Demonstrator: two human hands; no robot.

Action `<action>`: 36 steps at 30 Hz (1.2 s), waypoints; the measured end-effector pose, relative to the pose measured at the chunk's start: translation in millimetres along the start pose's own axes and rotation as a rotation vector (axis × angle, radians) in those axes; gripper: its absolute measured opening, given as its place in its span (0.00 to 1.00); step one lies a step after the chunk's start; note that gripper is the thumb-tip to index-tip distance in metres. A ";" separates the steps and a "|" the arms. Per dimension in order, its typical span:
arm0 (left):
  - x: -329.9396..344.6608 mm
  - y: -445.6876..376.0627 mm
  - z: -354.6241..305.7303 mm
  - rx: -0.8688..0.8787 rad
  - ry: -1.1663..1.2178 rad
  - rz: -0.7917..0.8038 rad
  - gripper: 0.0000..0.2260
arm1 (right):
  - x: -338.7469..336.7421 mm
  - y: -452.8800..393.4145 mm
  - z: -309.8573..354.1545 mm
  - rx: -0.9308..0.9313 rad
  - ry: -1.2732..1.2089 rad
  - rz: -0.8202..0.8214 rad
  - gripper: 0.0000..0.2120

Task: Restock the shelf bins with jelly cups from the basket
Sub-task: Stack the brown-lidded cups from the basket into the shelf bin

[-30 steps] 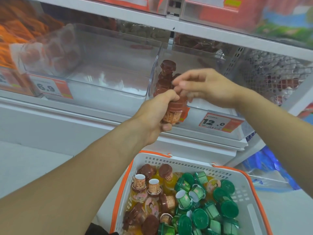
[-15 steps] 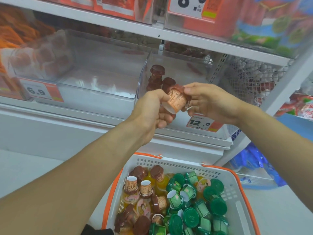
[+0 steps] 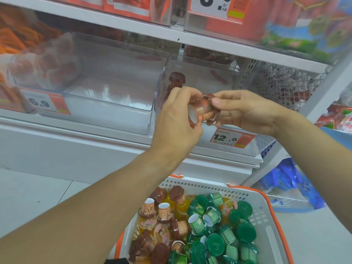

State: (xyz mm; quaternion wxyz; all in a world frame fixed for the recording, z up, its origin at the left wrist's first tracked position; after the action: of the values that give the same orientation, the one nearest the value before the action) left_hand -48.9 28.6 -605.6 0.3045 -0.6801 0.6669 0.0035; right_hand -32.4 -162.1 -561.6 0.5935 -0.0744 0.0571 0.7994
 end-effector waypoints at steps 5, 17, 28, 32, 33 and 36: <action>4.6 -6.9 3.9 -0.102 -0.165 0.003 0.28 | -7.2 -13.6 -6.9 -0.136 -0.072 -0.022 0.29; 12.3 -9.1 18.7 -0.067 -0.674 0.194 0.17 | -64.1 -161.9 -31.6 -0.097 1.084 -0.191 0.29; 5.4 -11.3 29.9 -0.007 -0.599 0.211 0.17 | -58.4 -183.0 -58.4 -0.067 0.928 -0.241 0.18; 7.0 -11.9 30.7 -0.007 -0.593 0.205 0.16 | -49.4 -181.9 -65.0 -0.103 0.802 -0.389 0.15; 7.2 -12.0 31.0 -0.007 -0.589 0.203 0.16 | -47.3 -182.5 -65.9 -0.098 0.728 -0.445 0.16; 7.9 -11.7 32.7 0.001 -0.579 0.196 0.16 | -44.0 -184.8 -67.7 0.018 0.364 -0.643 0.19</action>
State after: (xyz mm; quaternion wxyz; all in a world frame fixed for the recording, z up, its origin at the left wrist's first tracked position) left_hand -24.3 34.3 -630.7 0.4805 -0.5831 0.6149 0.2260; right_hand 160.5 -162.2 -620.4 0.7952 -0.2244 0.1425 0.5449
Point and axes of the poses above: each hand's wrist, its own y-axis away from the middle knuckle, its own x-axis out of the palm, z = x × y, the point moved 1 cm from there along -y, towards the middle knuckle, and after that the axes turned 11 degrees about -x, right-handed, at the moved point
